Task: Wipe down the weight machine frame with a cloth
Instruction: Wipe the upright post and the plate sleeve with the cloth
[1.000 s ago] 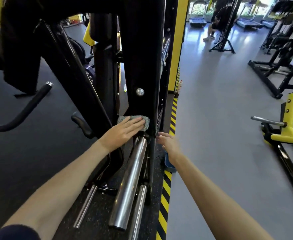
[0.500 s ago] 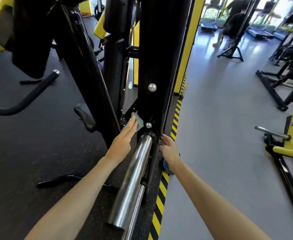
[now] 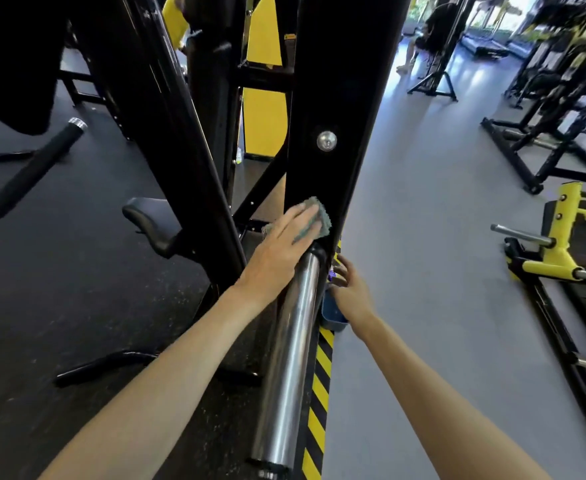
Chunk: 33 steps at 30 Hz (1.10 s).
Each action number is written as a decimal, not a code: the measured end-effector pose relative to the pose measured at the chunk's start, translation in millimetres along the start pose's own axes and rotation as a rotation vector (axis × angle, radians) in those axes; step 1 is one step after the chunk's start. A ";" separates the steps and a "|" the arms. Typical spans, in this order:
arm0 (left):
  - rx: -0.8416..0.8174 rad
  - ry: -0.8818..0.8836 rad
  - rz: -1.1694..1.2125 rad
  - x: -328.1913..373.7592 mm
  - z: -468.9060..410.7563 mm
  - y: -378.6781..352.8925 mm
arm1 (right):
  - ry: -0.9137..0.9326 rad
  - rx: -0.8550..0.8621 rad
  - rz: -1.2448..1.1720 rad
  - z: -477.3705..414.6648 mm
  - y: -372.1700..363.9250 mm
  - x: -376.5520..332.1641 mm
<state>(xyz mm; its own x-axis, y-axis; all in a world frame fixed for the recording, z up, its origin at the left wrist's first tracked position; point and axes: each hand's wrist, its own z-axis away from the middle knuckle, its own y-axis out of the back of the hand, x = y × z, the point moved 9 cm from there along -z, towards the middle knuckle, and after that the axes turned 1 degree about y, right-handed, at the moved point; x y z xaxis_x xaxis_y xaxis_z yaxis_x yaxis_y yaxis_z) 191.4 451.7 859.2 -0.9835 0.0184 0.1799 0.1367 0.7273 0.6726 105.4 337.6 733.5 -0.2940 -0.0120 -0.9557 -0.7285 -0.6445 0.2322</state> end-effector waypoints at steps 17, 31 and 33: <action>-0.148 0.453 -0.155 -27.7 3.6 14.3 | -0.160 -0.016 0.087 32.0 19.6 -9.0; -0.421 1.547 1.047 -42.2 161.2 66.0 | -0.577 -0.196 -0.098 147.9 -49.7 55.2; -0.458 1.581 1.128 -31.6 186.3 63.1 | -0.656 -0.260 -0.182 170.0 -72.7 76.0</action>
<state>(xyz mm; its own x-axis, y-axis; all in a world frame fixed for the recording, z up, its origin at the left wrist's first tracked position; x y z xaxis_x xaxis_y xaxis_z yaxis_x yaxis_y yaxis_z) 209.0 624.9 762.3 0.4743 -0.4396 0.7628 0.7739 0.6212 -0.1233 30.8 513.5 674.6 -0.5517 0.5210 -0.6513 -0.6549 -0.7542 -0.0485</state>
